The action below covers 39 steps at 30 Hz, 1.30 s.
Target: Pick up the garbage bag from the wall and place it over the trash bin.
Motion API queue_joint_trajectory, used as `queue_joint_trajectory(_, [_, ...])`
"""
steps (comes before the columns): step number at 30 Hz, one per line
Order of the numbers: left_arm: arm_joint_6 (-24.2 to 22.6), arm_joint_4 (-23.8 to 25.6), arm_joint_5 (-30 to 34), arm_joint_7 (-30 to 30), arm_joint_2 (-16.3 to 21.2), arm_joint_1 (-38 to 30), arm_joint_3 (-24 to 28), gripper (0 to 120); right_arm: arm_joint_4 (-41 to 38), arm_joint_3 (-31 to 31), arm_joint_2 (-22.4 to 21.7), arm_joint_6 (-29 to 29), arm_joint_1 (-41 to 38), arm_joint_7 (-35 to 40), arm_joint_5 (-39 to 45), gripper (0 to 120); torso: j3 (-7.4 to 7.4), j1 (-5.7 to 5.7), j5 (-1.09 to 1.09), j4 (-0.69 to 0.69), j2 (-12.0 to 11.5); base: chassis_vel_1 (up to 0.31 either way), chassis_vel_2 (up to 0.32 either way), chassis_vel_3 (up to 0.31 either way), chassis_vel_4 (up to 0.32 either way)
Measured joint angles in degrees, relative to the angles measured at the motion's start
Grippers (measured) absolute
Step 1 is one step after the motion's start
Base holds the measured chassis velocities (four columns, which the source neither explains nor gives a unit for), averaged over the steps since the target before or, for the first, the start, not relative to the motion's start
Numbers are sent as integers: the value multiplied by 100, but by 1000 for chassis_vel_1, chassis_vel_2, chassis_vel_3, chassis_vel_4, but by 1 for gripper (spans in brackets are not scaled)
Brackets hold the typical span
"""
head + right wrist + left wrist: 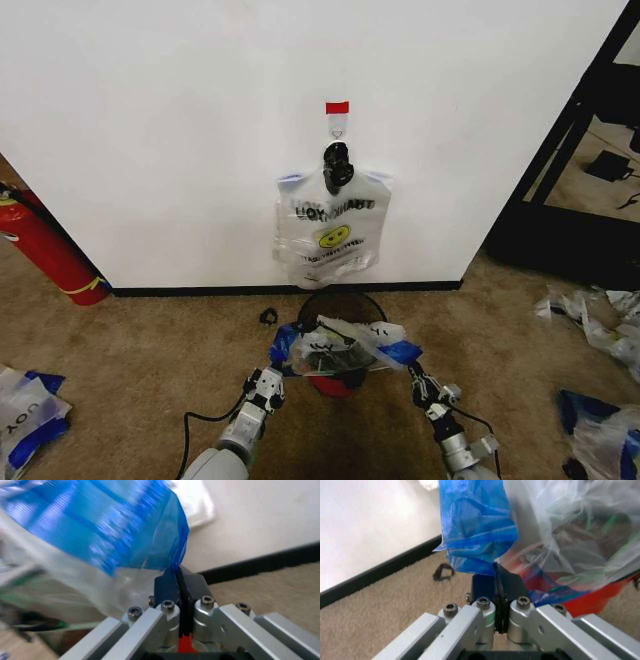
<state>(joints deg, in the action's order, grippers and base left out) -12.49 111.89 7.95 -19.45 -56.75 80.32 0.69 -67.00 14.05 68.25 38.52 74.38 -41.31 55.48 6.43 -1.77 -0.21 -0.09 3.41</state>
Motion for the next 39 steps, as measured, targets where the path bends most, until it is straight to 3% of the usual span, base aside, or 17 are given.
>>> queue_joint_trajectory(2, [83, 102, 1, 65, 59, 54, -14, 0, -203, 79, -125, -78, 116, -218, -50, 3, 0, 0, 0, 0, 0, 0, 0, 0, 0])
queue_joint_trajectory(7, [98, 243, -85, 145, 221, 182, -45, 22, -414, 347, -537, -220, 314, -689, -142, 25, 0, 0, 0, 0, 0, 0, 0, 0, 0])
queue_joint_trajectory(9, [95, 252, -104, 159, 237, 193, -53, 23, -420, 370, -583, -231, 329, -701, -158, 26, 0, 0, 0, 0, 0, 0, 0, 0, 0])
queue_joint_trajectory(13, [-10, 314, -291, 295, 356, 319, -188, 41, -384, 563, -1042, -274, 416, -705, -206, 44, 0, 0, 0, 0, 0, 0, 0, 0, 0])
queue_joint_trajectory(22, [-32, 625, -819, 502, 573, 890, -534, 72, -576, 504, -1283, -87, 654, -745, -63, 75, 0, 0, 1, 1, 0, 0, 0, 0, 0])
queue_joint_trajectory(27, [232, 994, -1165, 548, 1089, 1276, -885, 91, -1069, 777, -1470, -8, 917, -1817, -35, 94, 0, 1, 1, 1, 0, 0, 0, 0, 0])
queue_joint_trajectory(30, [452, 1232, -810, 519, 1213, 1077, -1047, 98, -1488, 1113, -1489, 25, 1003, -2133, -38, 98, 0, 1, 0, 1, 0, 0, 0, 0, 0])
queue_joint_trajectory(33, [633, 1539, 215, 458, 1265, 519, -1045, 100, -2144, 1267, -1440, 31, 890, -1910, -18, 100, 0, 0, -1, -4, 0, 0, 0, 0, 0])
queue_joint_trajectory(34, [697, 1579, 766, 455, 1334, 198, -940, 100, -2363, 1277, -1409, 24, 802, -1704, -31, 100, 0, 0, 1, 4, 1, 0, 0, 0, 0])
queue_joint_trajectory(36, [632, 1496, 1694, 594, 1570, -455, -685, 100, -2753, 1294, -1341, 10, 717, -1355, -103, 100, 0, 0, -2, 3, 0, 0, 0, 0, 0])
queue_joint_trajectory(37, [632, 1496, 1694, 594, 1570, -455, -685, 100, -2753, 1294, -1341, 10, 717, -1355, -103, 100, 0, 0, -2, 3, 0, 0, 0, 0, 0])
queue_joint_trajectory(39, [466, 1172, 2296, 710, 1840, -1253, -250, 100, -3049, 1298, -1266, -26, 705, -1135, -199, 100, 0, 0, 1, 3, 0, 0, 0, 0, 0])
